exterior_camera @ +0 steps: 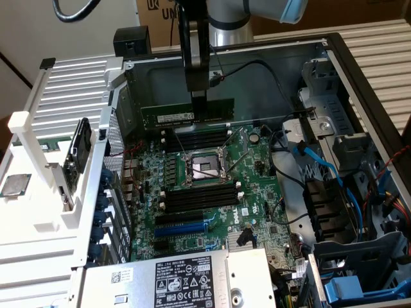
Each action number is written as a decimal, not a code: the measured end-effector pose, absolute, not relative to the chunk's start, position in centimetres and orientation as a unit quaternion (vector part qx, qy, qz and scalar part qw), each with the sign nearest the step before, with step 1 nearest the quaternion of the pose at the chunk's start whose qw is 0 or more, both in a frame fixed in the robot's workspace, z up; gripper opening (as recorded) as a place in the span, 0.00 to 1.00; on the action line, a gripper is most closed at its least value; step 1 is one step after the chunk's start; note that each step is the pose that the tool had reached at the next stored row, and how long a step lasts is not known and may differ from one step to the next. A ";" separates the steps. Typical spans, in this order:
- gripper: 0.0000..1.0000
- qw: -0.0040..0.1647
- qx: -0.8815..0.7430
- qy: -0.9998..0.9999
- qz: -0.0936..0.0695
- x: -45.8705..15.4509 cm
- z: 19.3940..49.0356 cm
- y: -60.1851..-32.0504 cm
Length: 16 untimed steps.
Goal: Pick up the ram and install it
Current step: 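Pick up the ram and move it above insertion slot, then insert the ram into the slot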
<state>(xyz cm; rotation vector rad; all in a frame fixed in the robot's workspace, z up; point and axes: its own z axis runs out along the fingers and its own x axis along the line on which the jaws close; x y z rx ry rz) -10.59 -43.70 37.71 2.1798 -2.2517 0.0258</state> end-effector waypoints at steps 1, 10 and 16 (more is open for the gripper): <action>0.12 0.004 0.695 -0.718 0.008 -10.1 37.3 -43.4; 0.12 0.005 0.696 -0.718 0.007 -10.1 36.1 -42.3; 0.12 0.005 0.696 -0.718 0.007 -10.1 36.1 -42.3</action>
